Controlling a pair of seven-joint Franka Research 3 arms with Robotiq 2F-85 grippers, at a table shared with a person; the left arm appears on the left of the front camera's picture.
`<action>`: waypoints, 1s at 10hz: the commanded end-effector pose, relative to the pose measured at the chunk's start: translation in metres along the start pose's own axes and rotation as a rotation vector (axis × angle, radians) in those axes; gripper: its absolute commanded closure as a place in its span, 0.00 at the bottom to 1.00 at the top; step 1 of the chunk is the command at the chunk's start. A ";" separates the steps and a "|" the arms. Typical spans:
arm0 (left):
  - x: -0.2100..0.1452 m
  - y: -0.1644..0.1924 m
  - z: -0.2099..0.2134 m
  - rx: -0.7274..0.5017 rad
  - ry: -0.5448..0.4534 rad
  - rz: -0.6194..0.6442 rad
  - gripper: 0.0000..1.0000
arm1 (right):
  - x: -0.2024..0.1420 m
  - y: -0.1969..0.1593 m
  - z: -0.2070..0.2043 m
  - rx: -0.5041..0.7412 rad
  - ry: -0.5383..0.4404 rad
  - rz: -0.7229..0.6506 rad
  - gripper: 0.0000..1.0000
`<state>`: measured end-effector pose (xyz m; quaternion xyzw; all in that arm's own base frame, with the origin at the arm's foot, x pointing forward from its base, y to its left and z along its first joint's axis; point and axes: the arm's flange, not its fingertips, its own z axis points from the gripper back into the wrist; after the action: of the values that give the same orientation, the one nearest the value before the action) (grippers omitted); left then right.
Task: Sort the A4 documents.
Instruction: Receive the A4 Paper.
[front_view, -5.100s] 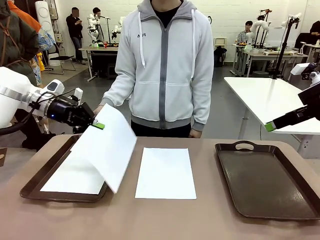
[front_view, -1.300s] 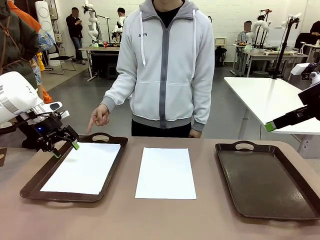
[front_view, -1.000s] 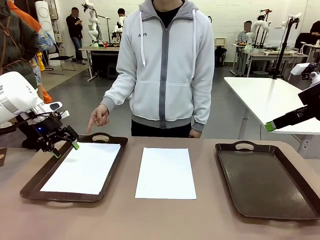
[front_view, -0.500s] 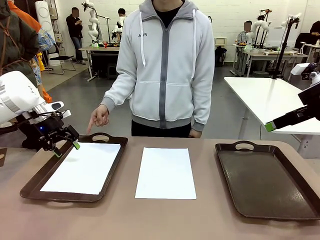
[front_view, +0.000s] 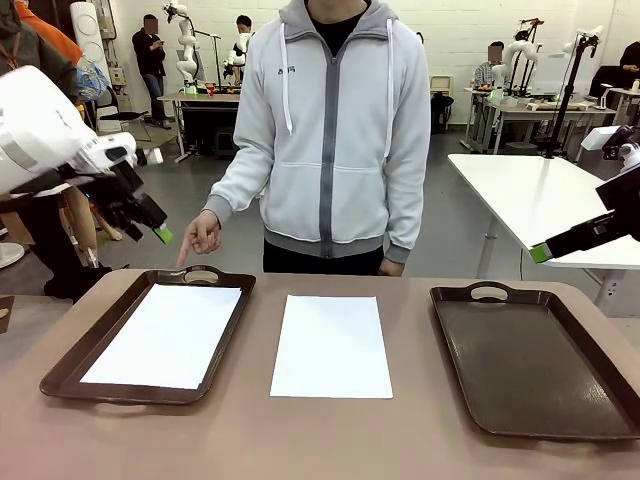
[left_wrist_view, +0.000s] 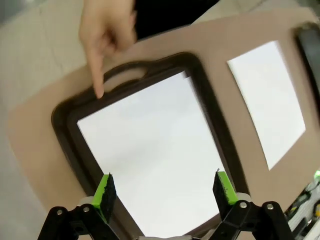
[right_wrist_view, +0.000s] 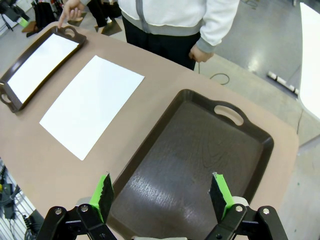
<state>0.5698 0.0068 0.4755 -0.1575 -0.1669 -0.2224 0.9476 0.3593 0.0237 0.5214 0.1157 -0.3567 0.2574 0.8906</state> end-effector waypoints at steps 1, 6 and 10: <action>-0.041 -0.017 0.033 -0.100 -0.119 -0.163 0.00 | 0.000 0.000 -0.001 0.006 0.000 0.000 0.00; -0.086 -0.079 0.089 -0.011 -0.329 -0.218 0.00 | 0.000 0.000 -0.001 0.006 0.000 0.000 0.00; -0.104 -0.097 0.088 -0.018 -0.300 -0.227 0.00 | 0.000 0.000 -0.001 0.006 0.000 0.000 0.00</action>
<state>0.4160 -0.0033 0.5365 -0.1844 -0.3237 -0.3147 0.8730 0.3592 0.0238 0.5214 0.1157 -0.3568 0.2574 0.8906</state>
